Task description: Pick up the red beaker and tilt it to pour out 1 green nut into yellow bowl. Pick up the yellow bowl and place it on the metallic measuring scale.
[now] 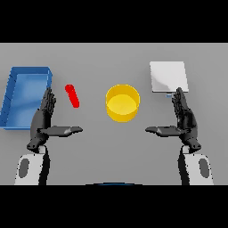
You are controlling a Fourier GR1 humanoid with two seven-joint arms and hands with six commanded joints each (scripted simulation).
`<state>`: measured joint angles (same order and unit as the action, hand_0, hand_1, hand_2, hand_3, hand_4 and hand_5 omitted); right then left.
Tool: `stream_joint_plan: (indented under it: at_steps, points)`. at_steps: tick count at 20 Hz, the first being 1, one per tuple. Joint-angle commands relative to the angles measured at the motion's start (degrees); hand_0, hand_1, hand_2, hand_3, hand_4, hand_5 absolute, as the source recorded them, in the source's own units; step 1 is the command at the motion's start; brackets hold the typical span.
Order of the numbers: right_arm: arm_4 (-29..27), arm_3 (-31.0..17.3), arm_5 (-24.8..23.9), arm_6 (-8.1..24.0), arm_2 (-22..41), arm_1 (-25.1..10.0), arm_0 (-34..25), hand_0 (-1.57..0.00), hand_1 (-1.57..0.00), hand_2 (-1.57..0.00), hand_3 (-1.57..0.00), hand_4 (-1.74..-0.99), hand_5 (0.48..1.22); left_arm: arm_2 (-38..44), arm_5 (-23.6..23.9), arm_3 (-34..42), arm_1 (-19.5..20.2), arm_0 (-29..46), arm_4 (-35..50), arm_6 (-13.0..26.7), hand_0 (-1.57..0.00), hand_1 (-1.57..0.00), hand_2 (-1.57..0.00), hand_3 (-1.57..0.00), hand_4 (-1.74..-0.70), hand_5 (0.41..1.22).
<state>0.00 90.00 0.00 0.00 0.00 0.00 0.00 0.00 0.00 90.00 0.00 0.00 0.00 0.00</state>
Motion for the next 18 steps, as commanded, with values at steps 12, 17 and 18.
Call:
stream_joint_plan:
  at_steps: [12,17,18]
  points:
    - [15.2,5.5,-4.2,-5.0,6.3,-4.4,3.2,0.00,0.00,0.00,0.00,-1.084,0.585,-7.4,-2.4,14.6,4.7,10.8,-7.4,1.1,0.00,0.00,0.00,0.00,-1.14,0.657]
    - [13.1,6.7,-1.7,-6.5,6.8,-4.5,3.7,0.00,0.00,0.00,0.00,-1.163,0.624,-7.1,-2.6,10.9,4.5,7.6,-7.7,4.8,0.00,0.00,0.00,0.00,-1.14,0.648]
    - [12.1,6.1,-1.3,-5.5,6.5,-4.2,3.3,0.00,0.00,0.00,0.00,-1.180,0.627,-6.8,-2.3,8.9,4.2,5.8,-7.8,5.6,0.00,0.00,0.00,0.00,-1.14,0.647]
